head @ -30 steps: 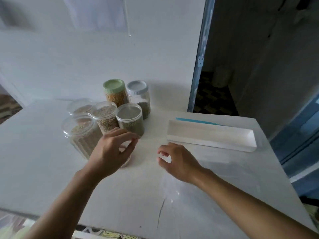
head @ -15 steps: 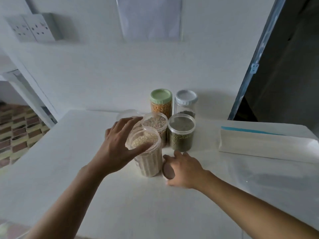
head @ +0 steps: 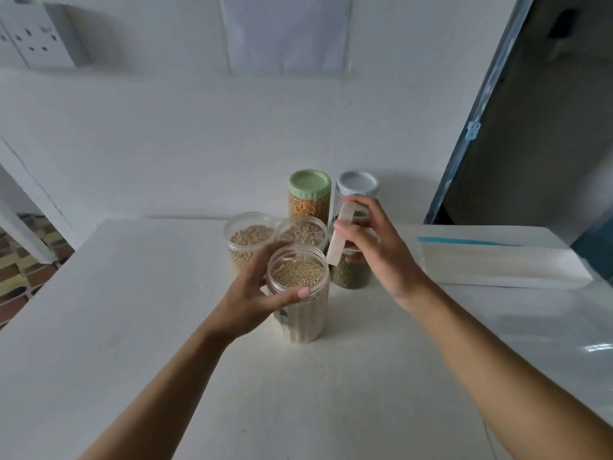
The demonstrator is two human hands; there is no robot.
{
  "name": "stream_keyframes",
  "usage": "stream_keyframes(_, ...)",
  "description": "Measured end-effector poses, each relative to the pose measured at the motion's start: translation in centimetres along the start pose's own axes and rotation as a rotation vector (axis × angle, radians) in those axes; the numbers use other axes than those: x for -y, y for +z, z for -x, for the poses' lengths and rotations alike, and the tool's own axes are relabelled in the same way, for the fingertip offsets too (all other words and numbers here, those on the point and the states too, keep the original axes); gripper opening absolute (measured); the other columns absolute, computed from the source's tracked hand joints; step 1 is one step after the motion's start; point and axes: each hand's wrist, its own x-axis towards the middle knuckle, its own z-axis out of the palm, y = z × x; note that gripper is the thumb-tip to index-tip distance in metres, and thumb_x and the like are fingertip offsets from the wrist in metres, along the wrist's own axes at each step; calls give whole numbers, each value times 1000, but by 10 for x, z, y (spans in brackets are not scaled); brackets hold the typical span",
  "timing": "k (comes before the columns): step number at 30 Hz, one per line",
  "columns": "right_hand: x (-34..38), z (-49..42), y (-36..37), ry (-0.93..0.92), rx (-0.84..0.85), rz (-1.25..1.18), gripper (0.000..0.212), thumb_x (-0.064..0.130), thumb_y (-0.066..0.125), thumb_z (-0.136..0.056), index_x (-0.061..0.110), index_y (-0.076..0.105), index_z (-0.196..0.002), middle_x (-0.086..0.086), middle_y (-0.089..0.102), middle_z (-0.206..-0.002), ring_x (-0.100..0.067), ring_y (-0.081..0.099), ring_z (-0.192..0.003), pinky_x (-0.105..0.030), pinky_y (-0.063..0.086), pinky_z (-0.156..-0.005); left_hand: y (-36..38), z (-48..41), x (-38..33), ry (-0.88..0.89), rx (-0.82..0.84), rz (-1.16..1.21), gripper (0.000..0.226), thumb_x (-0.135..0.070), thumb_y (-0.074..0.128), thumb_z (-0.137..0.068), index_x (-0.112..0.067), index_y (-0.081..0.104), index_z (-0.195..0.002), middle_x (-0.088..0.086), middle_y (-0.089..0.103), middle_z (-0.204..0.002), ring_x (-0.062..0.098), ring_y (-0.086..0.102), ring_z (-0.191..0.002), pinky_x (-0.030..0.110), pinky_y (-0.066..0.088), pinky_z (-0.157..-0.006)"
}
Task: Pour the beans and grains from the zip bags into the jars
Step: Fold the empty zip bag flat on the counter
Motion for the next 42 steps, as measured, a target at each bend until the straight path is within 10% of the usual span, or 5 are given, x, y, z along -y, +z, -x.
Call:
stream_keyframes(7,-15,8,37,-217,22,-141,57,31,83,-76,6,41,-104,0,65,-105,-17,68,-101,-37,57,-85,4,-2,8,22,20,53,77,-22,91,-76,-25,51,-142,-8,65,-134,15,60,-128,32,49,-107)
stream_keyframes(14,-16,5,34,-379,251,492,43,42,85,-74,16,51,-81,-1,46,-125,-14,54,-108,-28,47,-86,14,1,19,16,-48,171,84,-28,85,-73,-16,45,-146,4,61,-139,26,57,-131,38,48,-108)
stream_keyframes(24,36,-32,35,-174,663,825,70,50,87,-69,49,53,-130,17,51,-132,-5,50,-121,-32,47,-99,18,-4,24,12,-29,234,81,-14,85,-75,-18,43,-144,2,61,-134,25,56,-130,29,48,-103)
stream_keyframes(31,45,-15,54,-235,356,1505,102,95,15,-75,18,45,-135,-6,63,-94,-26,55,-79,-41,46,-75,19,-5,28,-35,-15,285,74,-19,88,-75,0,51,-137,14,64,-132,30,59,-127,40,50,-107)
stream_keyframes(42,38,-22,39,-171,574,977,58,71,67,-82,47,55,-135,19,48,-127,1,40,-118,-22,33,-85,19,-9,33,32,21,214,83,12,83,-71,1,43,-142,11,61,-133,28,57,-129,36,49,-106)
